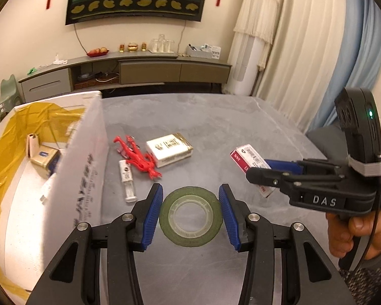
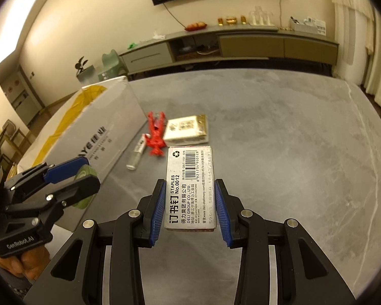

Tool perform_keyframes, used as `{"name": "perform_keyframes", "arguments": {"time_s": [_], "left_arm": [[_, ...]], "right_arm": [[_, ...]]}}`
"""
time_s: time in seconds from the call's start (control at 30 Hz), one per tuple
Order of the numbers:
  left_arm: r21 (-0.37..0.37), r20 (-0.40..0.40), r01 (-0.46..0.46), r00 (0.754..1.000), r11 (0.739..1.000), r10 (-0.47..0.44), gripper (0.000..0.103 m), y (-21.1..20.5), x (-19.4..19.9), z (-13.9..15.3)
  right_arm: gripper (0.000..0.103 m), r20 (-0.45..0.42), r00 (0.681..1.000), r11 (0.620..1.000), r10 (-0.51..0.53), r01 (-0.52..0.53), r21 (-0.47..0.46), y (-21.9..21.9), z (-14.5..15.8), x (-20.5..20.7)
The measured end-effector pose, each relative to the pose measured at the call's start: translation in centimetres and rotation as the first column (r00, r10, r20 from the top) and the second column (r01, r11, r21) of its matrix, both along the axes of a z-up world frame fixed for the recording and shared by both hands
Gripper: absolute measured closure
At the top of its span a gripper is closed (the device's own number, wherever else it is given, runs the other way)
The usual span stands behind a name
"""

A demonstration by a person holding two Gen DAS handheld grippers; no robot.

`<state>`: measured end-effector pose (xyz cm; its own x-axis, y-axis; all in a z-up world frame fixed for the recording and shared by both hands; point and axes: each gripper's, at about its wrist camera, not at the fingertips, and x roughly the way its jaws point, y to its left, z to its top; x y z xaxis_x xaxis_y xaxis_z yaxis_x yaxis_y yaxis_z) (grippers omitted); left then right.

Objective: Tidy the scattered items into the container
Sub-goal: 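Grasp the green tape roll with the left tool while the right tool lifts the staples box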

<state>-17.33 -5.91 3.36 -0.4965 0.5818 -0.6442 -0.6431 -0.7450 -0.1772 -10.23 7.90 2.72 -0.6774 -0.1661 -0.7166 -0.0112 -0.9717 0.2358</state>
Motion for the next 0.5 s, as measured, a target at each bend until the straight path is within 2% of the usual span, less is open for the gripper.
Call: {"name": "perform_keyframes", "arguments": {"time_s": [0.5], "left_arm": [[0.083, -0.035, -0.052, 0.998, 0.995, 0.055, 0.056, -5.4, 0.2, 3.4]], "right_arm": [[0.063, -0.1, 0.993, 0.995, 0.068, -0.061, 0.076, -6.3, 4.1, 0.0]]}}
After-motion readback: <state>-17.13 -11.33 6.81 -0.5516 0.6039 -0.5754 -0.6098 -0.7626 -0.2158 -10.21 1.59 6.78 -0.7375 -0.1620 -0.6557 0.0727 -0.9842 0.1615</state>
